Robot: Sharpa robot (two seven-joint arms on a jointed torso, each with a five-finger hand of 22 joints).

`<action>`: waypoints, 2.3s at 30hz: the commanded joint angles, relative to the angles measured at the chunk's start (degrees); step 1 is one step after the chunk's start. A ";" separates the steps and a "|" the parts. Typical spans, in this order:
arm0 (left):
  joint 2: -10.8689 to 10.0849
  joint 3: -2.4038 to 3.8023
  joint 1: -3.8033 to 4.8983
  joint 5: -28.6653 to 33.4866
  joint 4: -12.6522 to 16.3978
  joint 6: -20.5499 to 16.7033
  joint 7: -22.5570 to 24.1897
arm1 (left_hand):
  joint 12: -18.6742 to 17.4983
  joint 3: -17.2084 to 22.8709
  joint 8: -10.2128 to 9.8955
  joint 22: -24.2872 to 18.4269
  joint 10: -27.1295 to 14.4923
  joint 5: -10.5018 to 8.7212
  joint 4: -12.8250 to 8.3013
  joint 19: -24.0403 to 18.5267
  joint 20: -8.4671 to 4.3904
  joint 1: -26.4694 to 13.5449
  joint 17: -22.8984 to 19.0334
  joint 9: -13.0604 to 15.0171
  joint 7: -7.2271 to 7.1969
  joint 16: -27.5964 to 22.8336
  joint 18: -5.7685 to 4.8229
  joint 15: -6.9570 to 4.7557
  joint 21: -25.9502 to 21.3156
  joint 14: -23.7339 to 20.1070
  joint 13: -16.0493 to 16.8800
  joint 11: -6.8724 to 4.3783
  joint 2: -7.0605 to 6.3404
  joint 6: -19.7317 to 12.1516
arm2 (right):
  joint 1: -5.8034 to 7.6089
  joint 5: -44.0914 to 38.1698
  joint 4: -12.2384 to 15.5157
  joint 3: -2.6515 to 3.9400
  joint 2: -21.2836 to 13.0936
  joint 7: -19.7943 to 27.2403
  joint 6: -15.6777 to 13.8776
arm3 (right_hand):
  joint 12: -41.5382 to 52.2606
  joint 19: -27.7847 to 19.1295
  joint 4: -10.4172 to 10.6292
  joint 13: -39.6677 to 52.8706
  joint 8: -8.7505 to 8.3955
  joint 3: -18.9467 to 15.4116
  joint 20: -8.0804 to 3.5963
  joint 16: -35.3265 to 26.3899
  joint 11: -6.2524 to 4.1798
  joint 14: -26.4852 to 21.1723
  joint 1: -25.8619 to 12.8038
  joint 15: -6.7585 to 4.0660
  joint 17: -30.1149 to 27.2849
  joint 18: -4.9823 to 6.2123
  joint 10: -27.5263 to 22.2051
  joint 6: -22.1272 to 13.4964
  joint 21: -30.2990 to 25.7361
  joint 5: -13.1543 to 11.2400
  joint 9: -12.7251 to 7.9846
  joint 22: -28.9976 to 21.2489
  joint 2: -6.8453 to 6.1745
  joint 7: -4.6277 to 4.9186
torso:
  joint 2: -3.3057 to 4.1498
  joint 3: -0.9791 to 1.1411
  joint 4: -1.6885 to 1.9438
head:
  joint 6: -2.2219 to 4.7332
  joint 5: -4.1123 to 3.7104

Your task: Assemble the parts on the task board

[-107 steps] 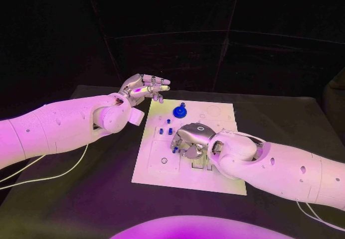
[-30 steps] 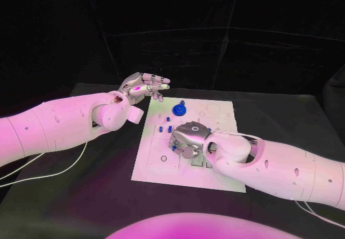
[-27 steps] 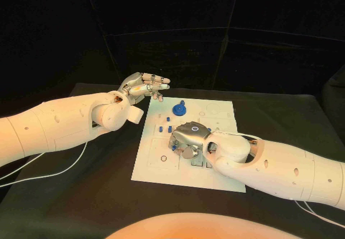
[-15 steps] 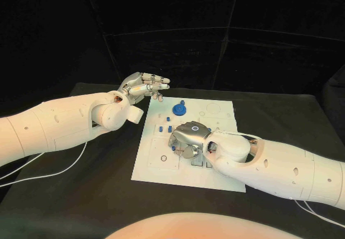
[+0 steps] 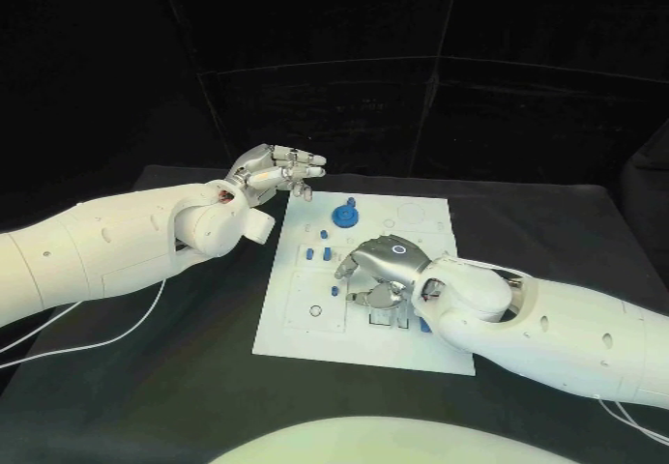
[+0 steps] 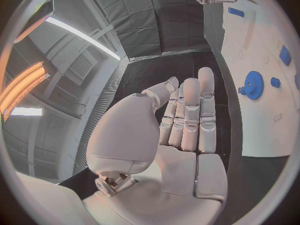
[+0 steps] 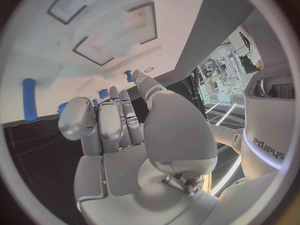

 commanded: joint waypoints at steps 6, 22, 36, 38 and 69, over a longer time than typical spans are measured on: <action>-0.10 0.02 0.09 0.27 0.09 0.92 0.14 | 0.32 0.03 0.31 -0.06 -0.43 -0.04 -0.46 -0.30 -0.26 0.14 -0.09 -0.08 0.12 -0.33 0.30 -0.01 -0.34 -0.59 0.03 -0.03 0.10 0.18 | 3.69 7.38 2.52 0.48 -6.71 -2.82 1.06 | 0.74 0.67 0.11 -0.02 0.07 -0.87 0.01 0.02 0.02 0.51 -0.05 -0.29 0.37 0.69 0.51 0.49 0.26 0.19 0.06 0.46 0.49 0.07 | -0.35 -0.05 -0.61 | 1.21 -1.31; 0.05 -0.06 0.08 0.27 -0.13 1.25 0.06 | 0.36 0.03 0.33 -0.07 -0.43 -0.05 -0.47 -0.31 -0.26 0.14 -0.12 -0.08 0.12 -0.34 0.29 0.00 -0.34 -0.60 0.04 -0.03 0.11 0.18 | 5.82 6.62 0.08 0.71 -9.37 -5.71 6.39 | 1.37 -0.25 2.59 -0.14 0.16 -8.29 1.12 -1.15 1.10 0.16 4.02 0.81 -1.90 1.27 -4.42 -3.81 -2.24 -1.43 0.07 -3.26 1.72 -0.97 | -0.21 -0.06 -0.35 | 2.48 -2.57; -0.01 -0.08 0.08 0.27 -0.11 1.25 0.04 | 0.36 0.03 0.33 -0.07 -0.43 -0.05 -0.47 -0.31 -0.26 0.14 -0.12 -0.08 0.12 -0.34 0.29 0.00 -0.34 -0.60 0.04 -0.03 0.11 0.18 | 5.72 6.05 -2.31 0.63 -6.04 -4.67 9.92 | 3.80 1.29 2.30 -0.36 0.85 -5.58 -0.38 0.09 -0.95 0.86 6.37 -0.93 -0.32 0.78 4.26 1.58 -0.77 -2.13 0.25 -0.77 4.75 -0.64 | -0.21 -0.07 -0.36 | 1.90 -2.25; 0.00 -0.08 0.08 0.27 -0.10 1.26 0.03 | 0.36 0.03 0.33 -0.07 -0.43 -0.05 -0.47 -0.31 -0.26 0.14 -0.12 -0.08 0.12 -0.34 0.29 0.00 -0.34 -0.60 0.04 -0.03 0.11 0.18 | 5.70 5.67 -2.52 0.63 -5.86 -4.75 10.38 | 3.56 1.52 2.04 -0.33 1.17 -4.23 -0.58 0.36 -1.07 0.96 6.98 -1.08 0.03 0.68 5.79 2.90 -0.46 -2.32 0.33 -0.28 5.08 -0.60 | -0.20 -0.05 -0.35 | 1.82 -2.24; -0.37 -0.08 0.10 0.27 0.17 1.10 0.02 | 0.49 0.01 0.39 -0.08 -0.44 -0.04 -0.49 -0.33 -0.24 0.10 -0.19 -0.07 0.13 -0.37 0.28 0.02 -0.38 -0.63 0.05 -0.03 0.18 0.22 | 5.58 7.19 3.25 0.73 -10.43 -3.28 0.68 | -0.30 2.70 0.01 0.21 1.74 6.26 -1.84 2.32 -2.36 1.28 6.40 -2.22 2.42 0.14 13.02 9.61 1.57 -4.86 0.51 2.84 5.33 -1.41 | -0.41 -0.36 -0.07 | 1.26 -1.76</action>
